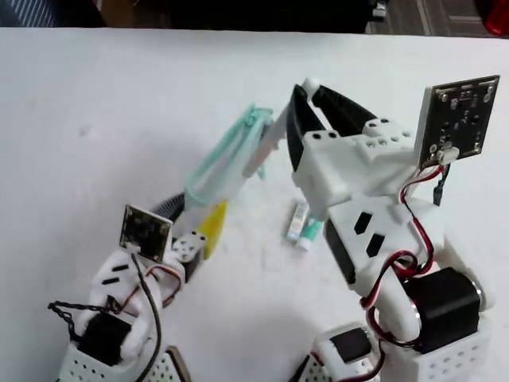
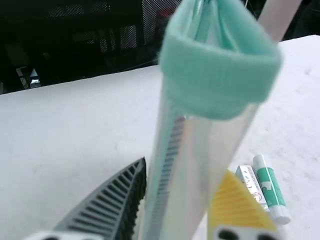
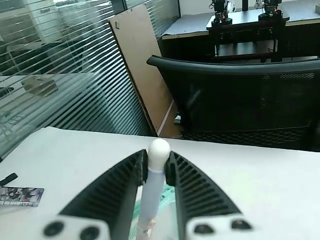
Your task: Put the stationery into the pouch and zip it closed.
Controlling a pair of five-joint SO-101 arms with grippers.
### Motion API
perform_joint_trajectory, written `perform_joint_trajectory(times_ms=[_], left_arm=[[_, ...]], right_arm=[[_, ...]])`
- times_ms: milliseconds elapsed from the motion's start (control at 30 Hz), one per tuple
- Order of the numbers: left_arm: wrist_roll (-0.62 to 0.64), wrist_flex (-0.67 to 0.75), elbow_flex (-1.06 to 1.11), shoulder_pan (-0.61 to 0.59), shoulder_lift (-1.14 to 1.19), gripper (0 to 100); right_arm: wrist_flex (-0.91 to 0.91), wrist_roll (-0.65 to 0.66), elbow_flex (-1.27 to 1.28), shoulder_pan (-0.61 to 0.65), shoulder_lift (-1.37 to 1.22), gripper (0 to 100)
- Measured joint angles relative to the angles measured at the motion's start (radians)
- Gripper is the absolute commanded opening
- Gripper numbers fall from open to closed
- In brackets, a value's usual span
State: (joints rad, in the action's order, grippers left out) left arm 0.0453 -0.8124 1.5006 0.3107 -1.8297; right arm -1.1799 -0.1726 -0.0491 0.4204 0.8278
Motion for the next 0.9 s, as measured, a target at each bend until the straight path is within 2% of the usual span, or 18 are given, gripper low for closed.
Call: perform_joint_trajectory(times_ms=[367,567,800,900], left_arm=[[0.000,0.000,0.000,0.000,0.000,20],[0.000,0.000,0.000,0.000,0.000,20],[0.000,0.000,0.000,0.000,0.000,20],[0.000,0.000,0.000,0.000,0.000,20]], right_arm=[[0.000,0.000,-0.006,0.003,0.000,1.6],[0.000,0.000,-0.124,0.003,0.003,1.6],[0.000,0.000,-0.149,0.120,-0.005,1.6],[0.014,0.000,-0.150,0.129,-0.034,1.6]])
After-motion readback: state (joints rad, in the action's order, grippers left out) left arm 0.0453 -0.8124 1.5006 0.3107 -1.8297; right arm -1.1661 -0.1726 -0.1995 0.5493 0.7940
